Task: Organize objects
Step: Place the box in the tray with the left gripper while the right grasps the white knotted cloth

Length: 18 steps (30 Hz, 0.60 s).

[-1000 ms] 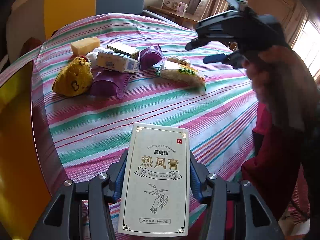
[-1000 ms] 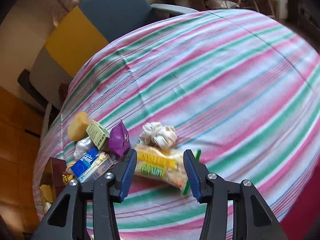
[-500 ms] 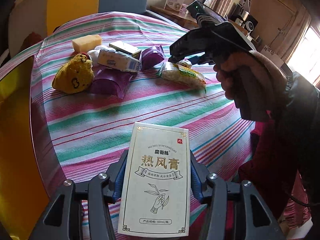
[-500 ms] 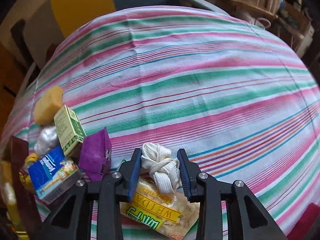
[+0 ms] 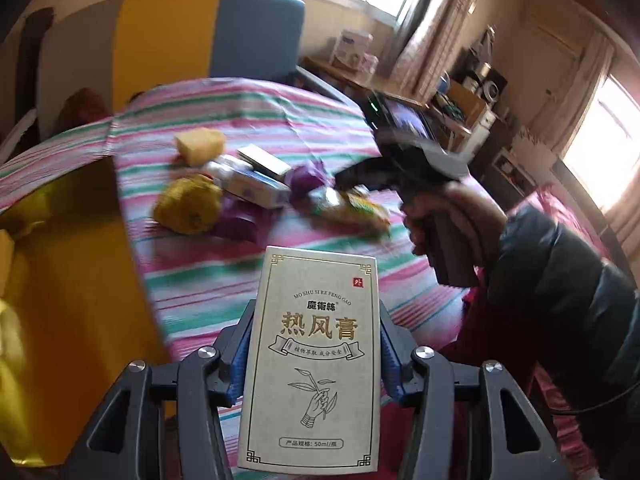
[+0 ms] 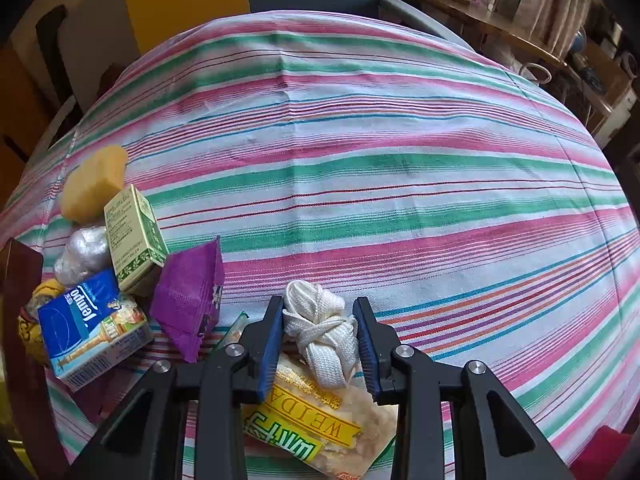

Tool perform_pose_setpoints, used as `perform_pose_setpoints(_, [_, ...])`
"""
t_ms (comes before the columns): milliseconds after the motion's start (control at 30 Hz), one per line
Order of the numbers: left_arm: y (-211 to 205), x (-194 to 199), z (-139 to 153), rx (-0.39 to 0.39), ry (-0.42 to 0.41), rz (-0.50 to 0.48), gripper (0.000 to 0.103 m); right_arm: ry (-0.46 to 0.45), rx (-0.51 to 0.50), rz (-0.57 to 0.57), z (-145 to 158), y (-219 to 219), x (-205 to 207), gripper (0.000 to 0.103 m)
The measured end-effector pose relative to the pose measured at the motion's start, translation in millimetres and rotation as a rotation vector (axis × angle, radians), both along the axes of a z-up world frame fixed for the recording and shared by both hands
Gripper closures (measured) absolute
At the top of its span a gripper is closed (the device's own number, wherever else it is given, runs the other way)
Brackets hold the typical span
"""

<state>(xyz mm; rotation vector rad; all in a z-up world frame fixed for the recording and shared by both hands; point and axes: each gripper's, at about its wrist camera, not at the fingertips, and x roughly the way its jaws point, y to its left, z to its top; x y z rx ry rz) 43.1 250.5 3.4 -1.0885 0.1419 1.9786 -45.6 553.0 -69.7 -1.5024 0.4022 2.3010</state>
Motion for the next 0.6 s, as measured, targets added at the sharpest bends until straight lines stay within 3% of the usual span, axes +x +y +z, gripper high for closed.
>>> perform_pose_setpoints(267, [-94.1, -46.1, 16.8, -0.022, -0.010, 0.225, 0.050, -0.002, 0.013, 0.012, 2.1, -4.3, 5.1, 0.068])
perform_pose_setpoints(433, [-168.5, -73.0, 3.1, -0.180, 0.008, 0.400, 0.050, -0.004, 0.017, 0.014, 3.7, -5.0, 6.4, 0.068])
perform_pose_setpoints(600, [-206.9, -92.8, -24.0, -0.285, -0.018, 0.497, 0.051, -0.009, 0.029, 0.022, 4.3, -6.0, 7.2, 0.068])
